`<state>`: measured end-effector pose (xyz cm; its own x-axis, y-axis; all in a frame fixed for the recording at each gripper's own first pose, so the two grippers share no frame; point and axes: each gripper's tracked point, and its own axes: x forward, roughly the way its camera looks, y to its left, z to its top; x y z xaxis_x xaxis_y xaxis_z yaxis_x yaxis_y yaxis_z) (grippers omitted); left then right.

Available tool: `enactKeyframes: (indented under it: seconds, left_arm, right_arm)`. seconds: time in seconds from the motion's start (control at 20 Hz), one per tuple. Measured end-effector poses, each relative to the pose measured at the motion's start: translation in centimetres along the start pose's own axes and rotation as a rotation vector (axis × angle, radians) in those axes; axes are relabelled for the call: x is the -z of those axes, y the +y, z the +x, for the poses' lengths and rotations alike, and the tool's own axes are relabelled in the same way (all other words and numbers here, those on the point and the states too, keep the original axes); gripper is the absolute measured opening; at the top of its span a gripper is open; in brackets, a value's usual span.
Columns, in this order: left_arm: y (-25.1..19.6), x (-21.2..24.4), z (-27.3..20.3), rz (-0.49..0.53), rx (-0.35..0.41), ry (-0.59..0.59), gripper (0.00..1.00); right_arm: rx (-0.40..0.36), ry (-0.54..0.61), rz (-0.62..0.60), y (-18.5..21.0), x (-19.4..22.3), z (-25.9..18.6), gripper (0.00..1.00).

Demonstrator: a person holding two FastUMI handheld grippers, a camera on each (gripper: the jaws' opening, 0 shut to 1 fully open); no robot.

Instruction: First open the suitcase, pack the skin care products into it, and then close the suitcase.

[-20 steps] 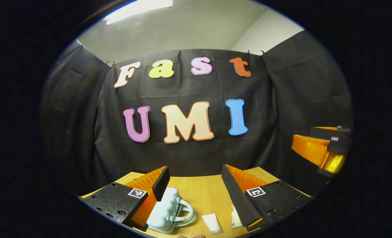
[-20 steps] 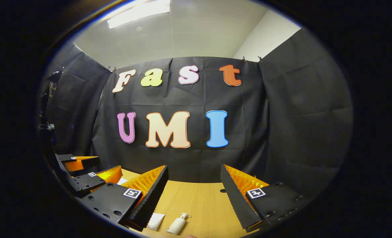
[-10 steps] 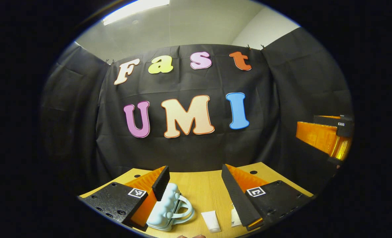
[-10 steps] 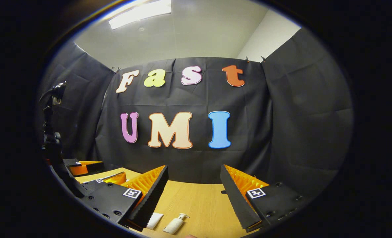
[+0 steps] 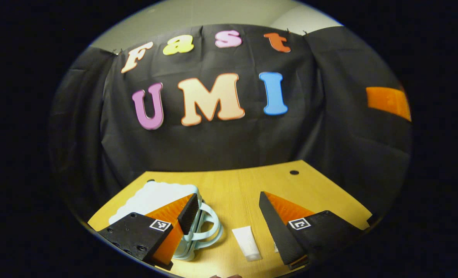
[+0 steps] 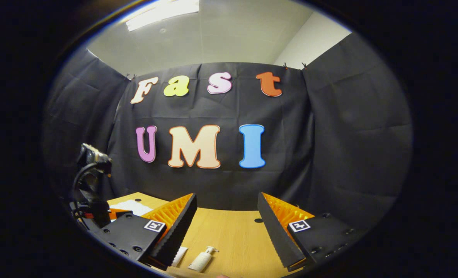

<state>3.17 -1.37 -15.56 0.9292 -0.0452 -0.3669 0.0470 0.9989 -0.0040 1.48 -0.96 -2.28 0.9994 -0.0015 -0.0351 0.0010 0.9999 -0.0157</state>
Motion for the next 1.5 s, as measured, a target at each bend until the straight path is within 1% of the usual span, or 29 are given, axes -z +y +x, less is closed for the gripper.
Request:
enactKeyframes:
  seconds: [0.3,0.45,0.6,0.65,0.7,0.75,0.8,0.9,0.95,1.15,1.2,1.25,1.3,1.35,1.45,1.5]
  left_arm:
    - [1.2,6.4,4.5,0.023,0.071,0.213,0.95]
    - [2.3,9.0,6.2,0.02,0.073,0.301,0.95]
    - [3.3,11.2,7.8,-0.004,0.068,0.373,0.95]
    - [3.3,11.5,7.9,-0.008,0.078,0.39,0.95]
    - [2.8,11.4,8.2,-0.005,0.103,0.39,0.93]
    - [2.2,11.4,8.8,-0.003,0.139,0.387,0.95]
    - [1.7,11.8,9.1,-0.013,0.157,0.406,0.85]
    - [1.9,13.1,9.4,-0.036,0.138,0.459,0.78]
    - [2.1,13.6,9.7,-0.033,0.115,0.487,0.77]
    - [2.9,14.3,10.5,0.017,0.069,0.533,0.7]
    - [3.2,14.6,10.6,0.02,0.052,0.547,0.58]
    - [3.7,14.8,10.6,0.024,0.032,0.561,0.41]
    - [3.7,15.1,10.6,0.014,0.04,0.57,0.24]
    - [3.4,14.9,10.5,0.005,0.052,0.57,0.18]
    - [3.1,14.7,10.5,0.012,0.078,0.574,0.13]
    - [3.1,14.5,10.4,0.017,0.092,0.586,0.09]
  right_arm:
    - [0.083,0.055,-0.039,0.7,1.7,1.0,1.0]
    - [0.101,0.075,-0.065,1.5,2.3,1.2,0.99]
    - [0.111,0.095,-0.083,2.0,2.8,1.3,1.0]
    - [0.113,0.099,-0.09,2.2,2.9,1.3,1.0]
    - [0.117,0.102,-0.098,2.2,3.1,1.4,1.0]
    - [0.122,0.103,-0.106,2.2,3.2,1.5,1.0]
    - [0.123,0.103,-0.111,2.3,3.2,1.6,1.0]
    - [0.123,0.107,-0.115,2.5,3.3,1.6,1.0]
    - [0.125,0.106,-0.12,2.5,3.3,1.6,1.0]
    - [0.13,0.105,-0.131,2.3,3.5,1.6,1.0]
    - [0.132,0.102,-0.13,2.1,3.4,1.6,1.0]
    - [0.134,0.099,-0.131,2.0,3.3,1.6,1.0]
    - [0.137,0.097,-0.133,1.9,3.3,1.5,0.99]
    - [0.14,0.094,-0.135,1.7,3.3,1.5,0.99]
    - [0.145,0.09,-0.136,1.4,3.2,1.5,0.99]
    - [0.145,0.088,-0.134,1.4,3.2,1.4,0.99]
